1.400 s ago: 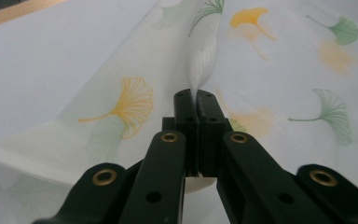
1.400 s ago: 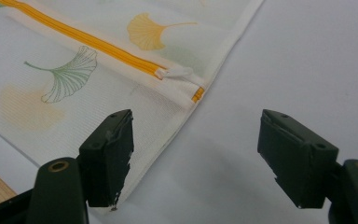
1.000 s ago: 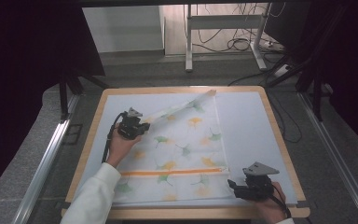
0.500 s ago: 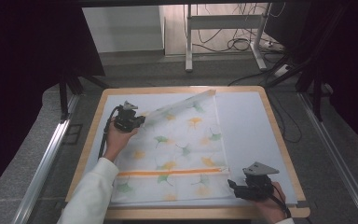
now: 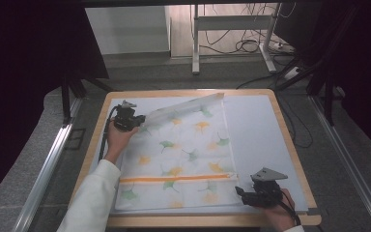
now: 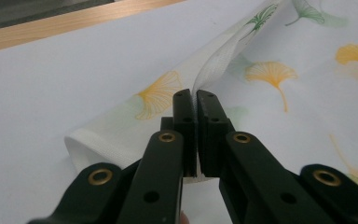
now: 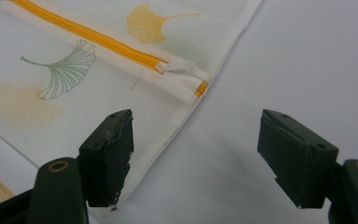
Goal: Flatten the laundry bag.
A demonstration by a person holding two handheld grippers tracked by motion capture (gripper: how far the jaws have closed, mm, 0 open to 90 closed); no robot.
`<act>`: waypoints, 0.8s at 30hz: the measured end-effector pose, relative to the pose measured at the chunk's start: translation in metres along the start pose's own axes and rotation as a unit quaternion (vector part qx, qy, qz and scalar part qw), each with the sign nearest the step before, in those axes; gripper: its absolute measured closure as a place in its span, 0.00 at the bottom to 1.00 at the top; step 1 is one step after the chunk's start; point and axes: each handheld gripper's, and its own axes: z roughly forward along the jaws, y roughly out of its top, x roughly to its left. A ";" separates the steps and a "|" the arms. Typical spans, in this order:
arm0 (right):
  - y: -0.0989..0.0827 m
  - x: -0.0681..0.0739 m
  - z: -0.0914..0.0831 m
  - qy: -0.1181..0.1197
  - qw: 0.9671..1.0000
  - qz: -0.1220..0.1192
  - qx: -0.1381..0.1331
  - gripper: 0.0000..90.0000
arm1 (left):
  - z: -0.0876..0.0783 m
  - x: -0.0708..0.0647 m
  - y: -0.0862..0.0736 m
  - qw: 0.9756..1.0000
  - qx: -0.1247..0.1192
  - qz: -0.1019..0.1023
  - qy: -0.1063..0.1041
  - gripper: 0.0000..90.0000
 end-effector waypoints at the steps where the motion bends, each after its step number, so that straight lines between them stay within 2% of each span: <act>1: 0.000 0.000 0.000 -0.001 1.000 0.000 0.001 0.29 | 0.004 0.004 0.000 1.000 0.006 -0.002 0.001 0.98; 5: -0.001 -0.001 0.000 -0.002 1.000 0.002 0.001 0.29 | 0.008 0.012 0.003 1.000 0.000 -0.014 0.005 0.97; 9: -0.001 -0.002 0.000 -0.001 1.000 0.006 0.002 0.29 | 0.009 0.017 0.006 1.000 -0.003 -0.017 0.011 0.96; 11: 0.000 -0.001 0.000 0.006 1.000 0.010 0.001 0.29 | 0.013 0.023 0.008 0.999 -0.006 -0.031 0.008 0.96; 13: 0.000 0.000 0.000 0.006 1.000 0.009 0.002 0.29 | 0.015 0.024 0.008 0.999 -0.008 -0.032 0.007 0.95; 17: 0.000 0.000 0.000 0.005 1.000 0.009 0.002 0.29 | 0.021 0.027 0.008 0.999 -0.009 -0.032 0.018 0.90; 22: 0.000 -0.001 0.001 0.002 1.000 0.012 0.003 0.29 | 0.011 0.033 0.013 0.998 -0.031 -0.045 0.022 0.63; 23: 0.000 -0.001 0.001 0.002 1.000 0.011 0.003 0.29 | 0.001 0.037 0.015 0.998 -0.042 -0.047 0.023 0.56; 24: 0.000 -0.001 0.001 0.002 1.000 0.011 0.003 0.29 | 0.001 0.037 0.015 0.998 -0.042 -0.047 0.023 0.54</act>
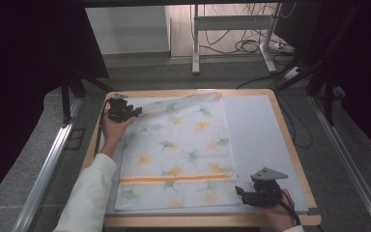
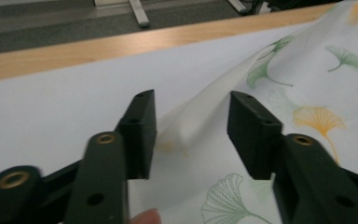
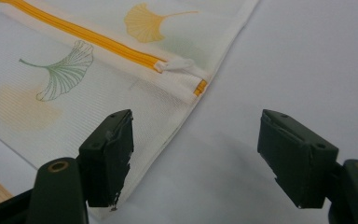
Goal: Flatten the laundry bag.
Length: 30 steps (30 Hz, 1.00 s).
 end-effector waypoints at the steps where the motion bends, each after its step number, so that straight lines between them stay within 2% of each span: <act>1: 0.000 0.001 0.000 0.000 1.000 -0.001 0.000 0.29 | -0.009 0.003 0.002 1.000 -0.002 -0.001 -0.007 0.51; 4: 0.000 0.001 0.000 -0.001 1.000 -0.001 0.000 0.29 | -0.018 0.005 0.003 1.000 -0.004 0.002 -0.008 0.48; 5: 0.000 0.002 0.000 -0.001 1.000 -0.001 0.000 0.29 | -0.026 0.003 0.004 1.000 -0.009 0.006 -0.018 0.48; 7: 0.000 0.002 0.000 -0.002 1.000 -0.002 0.000 0.29 | -0.030 0.002 0.004 1.000 -0.011 0.010 -0.023 0.47; 9: 0.000 0.002 0.000 -0.002 1.000 -0.003 0.000 0.29 | -0.036 -0.004 0.002 0.999 -0.011 0.022 -0.032 0.47; 11: 0.001 0.003 0.001 -0.002 1.000 -0.004 0.000 0.29 | -0.042 -0.015 -0.003 0.998 -0.008 0.038 -0.051 0.48; 12: 0.001 0.003 0.001 -0.002 1.000 -0.004 0.000 0.29 | -0.042 -0.015 -0.003 0.998 -0.008 0.038 -0.051 0.49; 13: 0.001 0.003 0.001 -0.002 1.000 -0.005 0.000 0.29 | -0.045 -0.022 -0.007 0.997 -0.001 0.049 -0.064 0.50; 18: 0.001 0.002 -0.001 0.000 1.000 -0.007 -0.004 0.29 | -0.055 -0.033 -0.017 0.995 0.000 0.056 -0.081 0.50; 19: 0.001 0.002 -0.001 0.000 1.000 -0.007 -0.004 0.29 | -0.061 -0.037 -0.022 0.994 0.002 0.063 -0.088 0.50; 22: 0.001 0.001 -0.001 0.000 1.000 -0.007 -0.005 0.29 | -0.069 -0.042 -0.029 0.993 0.000 0.072 -0.093 0.50; 23: 0.001 0.001 -0.001 0.001 1.000 -0.007 -0.005 0.29 | -0.074 -0.046 -0.035 0.992 -0.002 0.075 -0.101 0.48; 24: 0.001 0.001 -0.001 0.001 1.000 -0.007 -0.005 0.29 | -0.074 -0.046 -0.035 0.992 -0.002 0.075 -0.101 0.44; 25: 0.001 0.002 -0.002 0.002 1.000 -0.008 -0.006 0.29 | -0.075 -0.048 -0.037 0.991 0.003 0.079 -0.109 0.40; 26: 0.001 0.002 -0.002 0.002 1.000 -0.008 -0.006 0.29 | -0.075 -0.051 -0.039 0.989 0.010 0.080 -0.123 0.40; 27: 0.001 0.002 -0.002 0.002 1.000 -0.009 -0.007 0.29 | -0.076 -0.057 -0.043 0.988 0.016 0.084 -0.132 0.33; 28: 0.001 0.002 -0.002 0.002 1.000 -0.009 -0.007 0.29 | -0.076 -0.057 -0.043 0.988 0.016 0.084 -0.132 0.31; 30: 0.001 0.003 -0.003 0.000 1.000 -0.010 -0.007 0.29 | -0.077 -0.065 -0.048 0.986 0.021 0.095 -0.137 0.28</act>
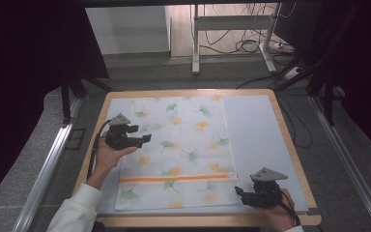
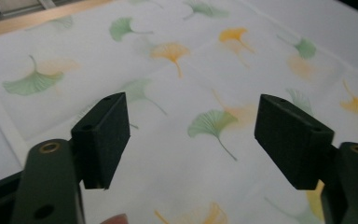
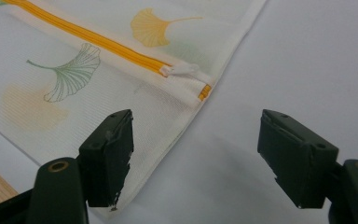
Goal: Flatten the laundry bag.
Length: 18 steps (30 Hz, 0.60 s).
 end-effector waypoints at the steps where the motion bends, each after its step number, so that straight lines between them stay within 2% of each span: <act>1: 0.000 0.000 0.000 0.000 1.000 0.000 0.000 0.29 | 0.000 -0.004 -0.001 1.000 0.002 0.008 0.003 0.28; 2: 0.000 0.000 0.000 -0.001 1.000 0.000 0.001 0.29 | 0.000 -0.010 -0.003 1.000 -0.007 0.016 -0.003 0.28; 5: 0.000 0.000 0.000 -0.001 1.000 -0.001 0.001 0.29 | 0.001 -0.017 -0.006 1.000 -0.002 0.026 -0.010 0.23; 9: 0.000 0.001 0.000 -0.002 1.000 -0.004 0.000 0.29 | 0.002 -0.019 -0.011 0.999 0.003 0.033 -0.011 0.23; 10: 0.000 0.001 0.000 -0.002 1.000 -0.004 0.000 0.29 | 0.003 -0.020 -0.013 0.999 0.005 0.032 -0.012 0.23; 11: 0.000 0.000 -0.001 -0.002 1.000 -0.004 -0.001 0.29 | 0.001 -0.020 -0.016 0.999 0.009 0.030 -0.025 0.24; 15: 0.000 0.000 -0.002 -0.002 1.000 -0.005 -0.002 0.29 | -0.004 -0.025 -0.018 0.999 0.003 0.020 -0.031 0.26; 16: 0.000 0.001 -0.002 -0.002 1.000 -0.005 -0.003 0.29 | -0.006 -0.029 -0.018 0.999 0.000 0.030 -0.020 0.27; 17: 0.000 0.001 -0.003 -0.002 1.000 -0.006 -0.004 0.29 | -0.011 -0.041 -0.018 0.999 -0.004 0.046 -0.019 0.30; 18: 0.000 0.001 -0.003 -0.002 1.000 -0.006 -0.004 0.29 | -0.011 -0.041 -0.018 0.999 -0.004 0.046 -0.019 0.30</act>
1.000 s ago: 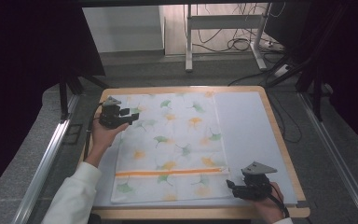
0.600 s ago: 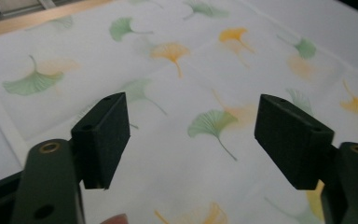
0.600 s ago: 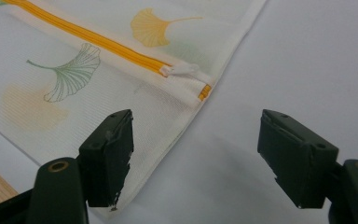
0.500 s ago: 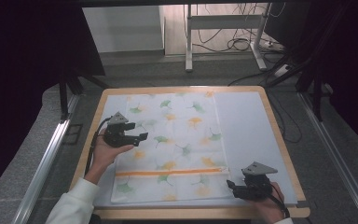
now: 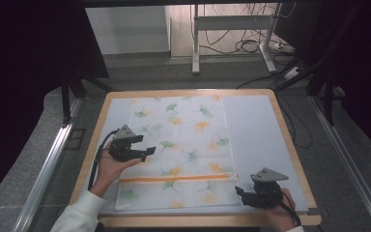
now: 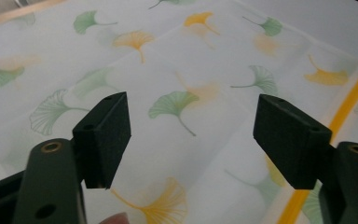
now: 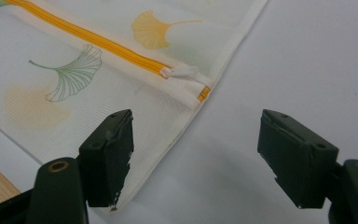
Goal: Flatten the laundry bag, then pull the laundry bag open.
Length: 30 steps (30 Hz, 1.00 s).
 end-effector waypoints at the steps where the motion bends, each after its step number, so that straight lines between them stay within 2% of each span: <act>1: 0.000 0.000 -0.001 0.000 1.000 -0.001 -0.003 0.29 | -0.003 -0.009 0.001 1.000 -0.003 0.001 -0.014 0.30; 6: 0.000 -0.001 -0.002 0.001 1.000 0.000 -0.004 0.29 | -0.004 -0.021 0.003 0.999 0.001 -0.002 -0.034 0.31; 9: 0.001 0.000 -0.002 0.002 1.000 0.000 -0.005 0.29 | 0.000 -0.030 0.001 0.999 0.021 0.006 -0.043 0.32; 12: 0.001 0.000 -0.003 0.001 1.000 -0.001 -0.006 0.29 | 0.003 -0.038 0.001 0.998 0.031 0.014 -0.052 0.33; 19: 0.001 0.000 -0.004 0.002 1.000 -0.001 -0.007 0.29 | 0.007 -0.054 0.001 0.997 0.028 0.028 -0.072 0.34; 30: 0.002 0.001 -0.004 0.005 1.000 0.001 -0.008 0.32 | 0.012 -0.062 0.001 0.996 0.026 0.032 -0.078 0.35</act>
